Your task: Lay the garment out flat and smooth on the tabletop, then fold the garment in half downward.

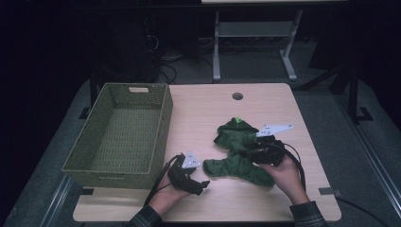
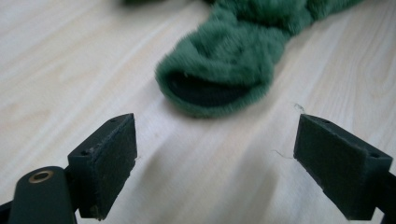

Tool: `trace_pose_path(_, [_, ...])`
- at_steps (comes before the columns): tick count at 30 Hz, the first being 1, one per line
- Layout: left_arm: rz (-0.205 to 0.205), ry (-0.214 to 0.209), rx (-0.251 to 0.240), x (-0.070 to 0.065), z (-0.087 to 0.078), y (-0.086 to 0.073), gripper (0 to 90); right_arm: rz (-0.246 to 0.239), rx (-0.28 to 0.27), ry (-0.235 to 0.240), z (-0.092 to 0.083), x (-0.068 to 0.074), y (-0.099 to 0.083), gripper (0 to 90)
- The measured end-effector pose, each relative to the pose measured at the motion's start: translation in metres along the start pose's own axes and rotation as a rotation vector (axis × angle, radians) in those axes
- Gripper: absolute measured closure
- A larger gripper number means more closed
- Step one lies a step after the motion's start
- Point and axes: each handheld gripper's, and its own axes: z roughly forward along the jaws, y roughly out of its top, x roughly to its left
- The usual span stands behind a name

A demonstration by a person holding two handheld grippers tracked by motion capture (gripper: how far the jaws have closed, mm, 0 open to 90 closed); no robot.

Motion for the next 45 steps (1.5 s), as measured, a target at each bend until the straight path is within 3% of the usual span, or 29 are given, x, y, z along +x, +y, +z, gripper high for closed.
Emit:
trace_pose_path(4, [0.008, 0.004, 0.028, -0.002, 0.004, -0.008, 12.7, -0.030, -0.009, 0.035, 0.004, 0.013, 0.001, 58.8])
trace_pose_path(7, [0.017, 0.011, 0.009, -0.003, 0.004, -0.011, 12.6, -0.047, 0.000, 0.059, 0.008, 0.021, 0.000, 61.3])
trace_pose_path(11, [0.022, -0.006, -0.052, -0.001, 0.003, -0.019, 12.5, -0.068, 0.007, 0.088, 0.015, 0.032, 0.002, 63.8])
trace_pose_path(13, [0.026, -0.006, -0.052, -0.001, 0.003, -0.019, 12.5, -0.080, 0.012, 0.104, 0.019, 0.038, 0.003, 65.5])
trace_pose_path(19, [0.019, -0.008, -0.053, -0.002, 0.003, -0.019, 12.5, -0.106, 0.026, 0.151, 0.037, 0.054, 0.008, 67.0])
trace_pose_path(26, [0.023, -0.007, -0.054, -0.001, 0.003, -0.020, 12.5, -0.150, 0.082, 0.193, 0.066, 0.071, 0.007, 74.9])
trace_pose_path(28, [0.023, -0.006, -0.054, -0.001, 0.003, -0.020, 12.5, -0.154, 0.095, 0.194, 0.073, 0.073, 0.006, 75.3])
trace_pose_path(36, [0.027, -0.008, -0.050, -0.001, 0.003, -0.019, 12.5, -0.192, 0.160, 0.103, 0.094, 0.076, -0.002, 73.5])
trace_pose_path(40, [0.024, -0.008, -0.053, -0.001, 0.003, -0.019, 12.5, -0.195, 0.180, 0.088, 0.102, 0.076, -0.007, 73.9])
trace_pose_path(45, [0.027, -0.009, -0.051, -0.001, 0.004, -0.019, 12.5, -0.225, 0.179, 0.064, 0.104, 0.077, -0.010, 82.0])
